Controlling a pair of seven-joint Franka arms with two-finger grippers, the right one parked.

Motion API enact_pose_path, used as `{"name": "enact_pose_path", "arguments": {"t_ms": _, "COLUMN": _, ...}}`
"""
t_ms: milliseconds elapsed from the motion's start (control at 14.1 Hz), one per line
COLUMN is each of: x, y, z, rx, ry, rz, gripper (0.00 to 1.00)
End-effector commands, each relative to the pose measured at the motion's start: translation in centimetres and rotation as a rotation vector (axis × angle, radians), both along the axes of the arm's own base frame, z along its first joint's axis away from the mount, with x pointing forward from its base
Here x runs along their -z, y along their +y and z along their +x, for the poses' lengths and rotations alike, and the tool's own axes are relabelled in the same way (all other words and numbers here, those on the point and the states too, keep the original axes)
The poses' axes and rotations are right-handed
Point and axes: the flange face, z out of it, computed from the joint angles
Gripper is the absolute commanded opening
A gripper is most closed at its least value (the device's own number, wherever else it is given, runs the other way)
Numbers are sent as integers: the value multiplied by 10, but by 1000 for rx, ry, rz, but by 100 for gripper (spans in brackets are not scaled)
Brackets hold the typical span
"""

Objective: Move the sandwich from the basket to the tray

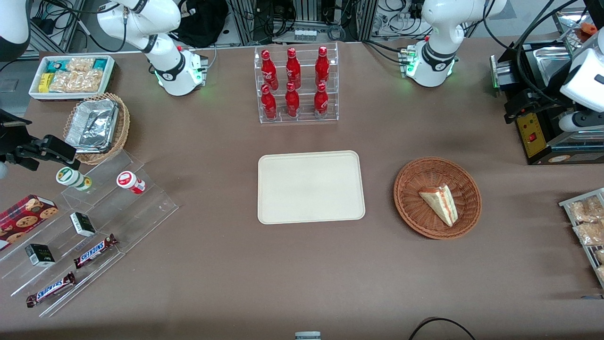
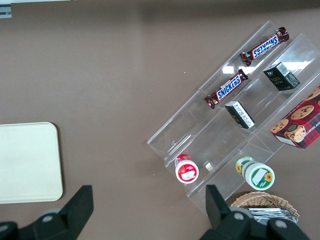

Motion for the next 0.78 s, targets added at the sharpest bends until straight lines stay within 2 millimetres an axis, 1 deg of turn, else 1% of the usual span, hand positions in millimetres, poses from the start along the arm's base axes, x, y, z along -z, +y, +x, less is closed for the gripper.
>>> {"name": "enact_pose_path", "arguments": {"t_ms": 0, "x": -5, "y": 2, "z": 0, "rx": -10, "ry": -14, "rz": 0, "gripper": 100}}
{"name": "enact_pose_path", "arguments": {"t_ms": 71, "x": -2, "y": 2, "z": 2, "rx": -16, "ry": -9, "rz": -2, "gripper": 100}}
{"name": "enact_pose_path", "arguments": {"t_ms": 212, "x": 10, "y": 3, "z": 7, "rx": -20, "ry": 10, "rz": 1, "gripper": 100}}
{"name": "enact_pose_path", "arguments": {"t_ms": 354, "x": 44, "y": 5, "z": 24, "rx": -24, "ry": 71, "rz": -4, "gripper": 100}}
{"name": "enact_pose_path", "arguments": {"t_ms": 496, "x": 85, "y": 6, "z": 39, "rx": -22, "ry": 107, "rz": -6, "gripper": 100}}
{"name": "enact_pose_path", "arguments": {"t_ms": 637, "x": 136, "y": 4, "z": 44, "rx": -21, "ry": 78, "rz": -3, "gripper": 100}}
{"name": "enact_pose_path", "arguments": {"t_ms": 708, "x": 166, "y": 2, "z": 45, "rx": -40, "ry": 47, "rz": -3, "gripper": 100}}
